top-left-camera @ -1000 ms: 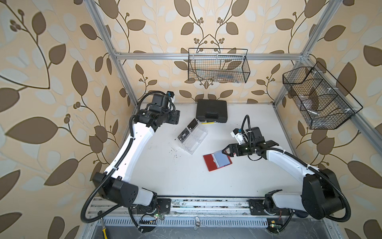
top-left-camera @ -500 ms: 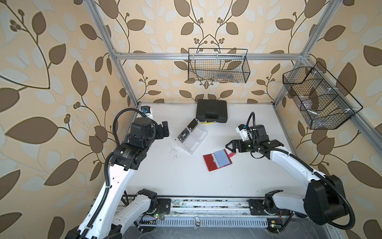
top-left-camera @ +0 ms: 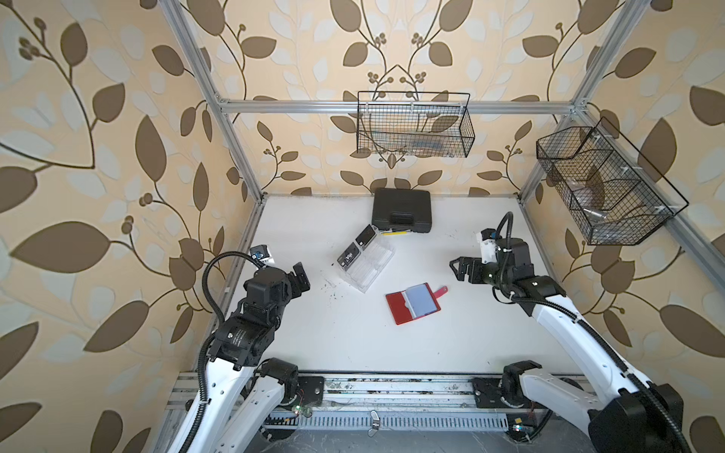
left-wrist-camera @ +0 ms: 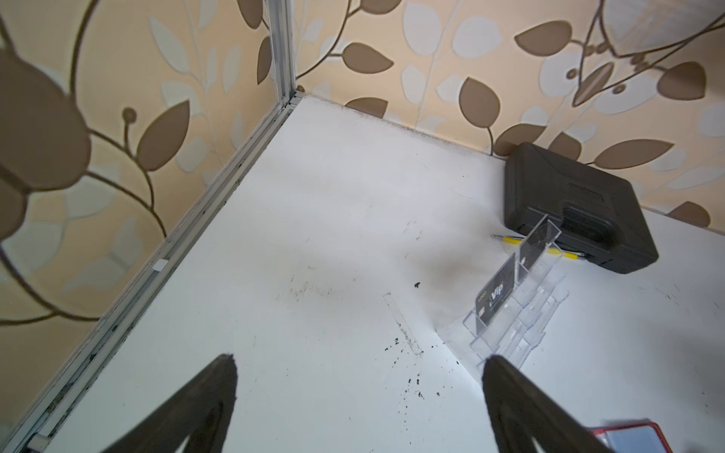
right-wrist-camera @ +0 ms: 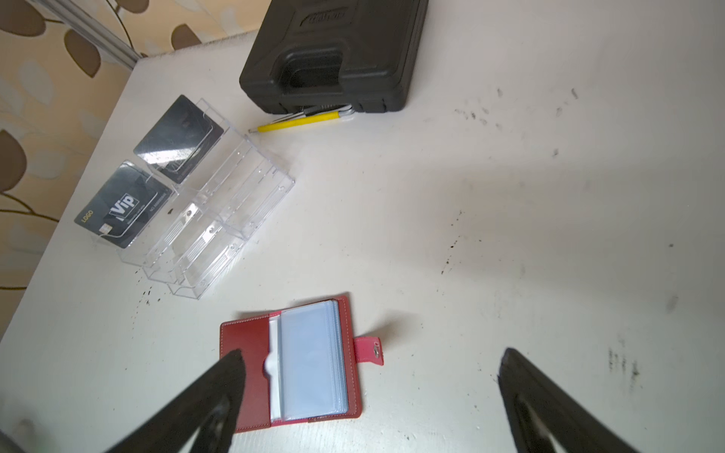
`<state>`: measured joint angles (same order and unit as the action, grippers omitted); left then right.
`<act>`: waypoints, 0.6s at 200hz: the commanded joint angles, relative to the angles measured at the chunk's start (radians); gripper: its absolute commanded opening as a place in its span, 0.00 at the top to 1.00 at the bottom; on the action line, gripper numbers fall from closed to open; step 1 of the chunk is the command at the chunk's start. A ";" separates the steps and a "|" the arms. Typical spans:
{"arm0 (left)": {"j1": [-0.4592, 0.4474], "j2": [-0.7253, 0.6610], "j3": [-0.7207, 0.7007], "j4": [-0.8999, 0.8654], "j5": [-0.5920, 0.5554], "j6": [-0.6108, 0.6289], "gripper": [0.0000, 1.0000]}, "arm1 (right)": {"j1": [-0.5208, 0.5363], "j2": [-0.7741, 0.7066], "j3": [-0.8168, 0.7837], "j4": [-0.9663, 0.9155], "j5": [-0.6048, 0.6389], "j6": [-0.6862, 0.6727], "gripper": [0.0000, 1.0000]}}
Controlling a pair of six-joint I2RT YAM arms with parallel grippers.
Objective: Take the credit cards out of the card holder
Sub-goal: Reset both arms
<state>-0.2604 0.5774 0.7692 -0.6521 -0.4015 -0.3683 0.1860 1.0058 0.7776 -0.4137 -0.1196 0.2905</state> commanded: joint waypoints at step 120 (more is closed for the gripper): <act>0.009 0.011 -0.255 0.434 -0.149 0.095 0.01 | -0.005 -0.414 -0.243 0.073 0.265 -0.069 0.00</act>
<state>-0.2604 0.5911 0.5549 -0.3744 -0.5037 -0.3393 0.1825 0.6598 0.5945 -0.4038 0.1062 0.2821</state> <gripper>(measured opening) 0.989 0.998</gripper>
